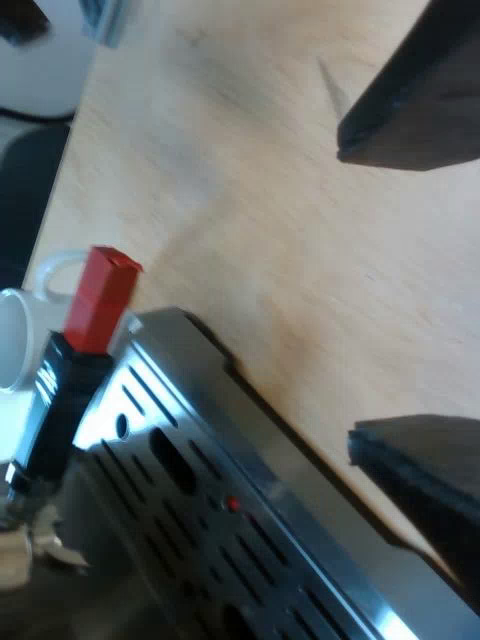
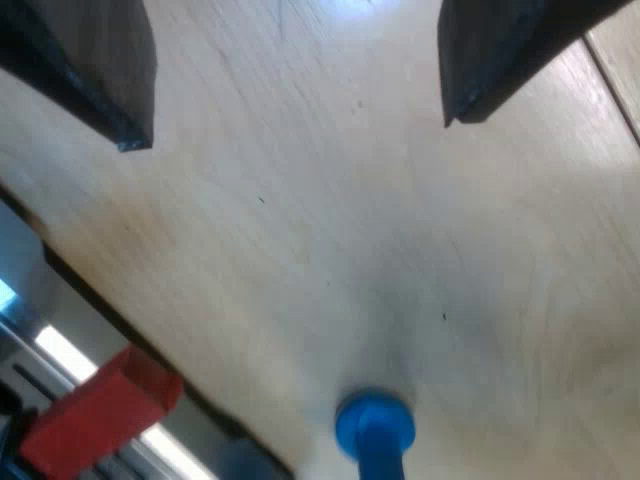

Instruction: Grind coffee beans and then tamp

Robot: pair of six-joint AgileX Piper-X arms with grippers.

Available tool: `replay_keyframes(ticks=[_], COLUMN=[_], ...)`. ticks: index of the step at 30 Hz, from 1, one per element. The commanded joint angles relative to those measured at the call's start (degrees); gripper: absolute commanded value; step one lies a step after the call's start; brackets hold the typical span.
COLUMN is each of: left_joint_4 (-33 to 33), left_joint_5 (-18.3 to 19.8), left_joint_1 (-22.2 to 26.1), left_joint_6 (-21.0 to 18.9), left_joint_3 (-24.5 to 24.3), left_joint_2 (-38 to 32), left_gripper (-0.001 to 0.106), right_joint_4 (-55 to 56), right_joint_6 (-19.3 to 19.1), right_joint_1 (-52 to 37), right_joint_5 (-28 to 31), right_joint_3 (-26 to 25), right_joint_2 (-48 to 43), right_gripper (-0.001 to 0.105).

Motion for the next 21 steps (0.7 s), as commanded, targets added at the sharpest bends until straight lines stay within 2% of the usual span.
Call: replay_keyframes(ticks=[1, 6, 10, 12, 16, 21], left_joint_4=[-4.9, -6.9, -7.2, -7.2, -7.2, -7.2], left_joint_5=[1.6, 1.4, 1.4, 1.4, 1.4, 1.4], left_joint_1=[-0.1, -0.1, -0.1, -0.1, -0.1, -0.1], left_joint_6=[-2.1, -2.1, -2.1, -2.1, -2.1, -2.1], left_joint_3=[0.8, 0.8, 0.8, 0.8, 0.8, 1.4], left_joint_2=[-0.1, -0.1, -0.1, -0.1, -0.1, -0.1], left_gripper=[0.056, 0.056, 0.056, 0.056, 0.056, 0.056], right_joint_4=[-5.7, -12.5, -17.6, -20.2, -26.6, -30.5], right_joint_6=[4.1, 6.1, 12.4, 13.9, 16.0, 17.7], right_joint_1=[2.9, 6.6, 9.5, 10.9, 13.6, 15.7], right_joint_5=[4.0, 10.8, 16.6, 18.3, 21.3, 26.0], right_joint_3=[1.3, 4.4, 7.4, 9.0, 13.0, 15.5], right_joint_2=[0.4, 0.7, 0.7, 0.7, 0.7, 0.7], right_gripper=[0.062, 0.062, 0.062, 0.062, 0.062, 0.061])
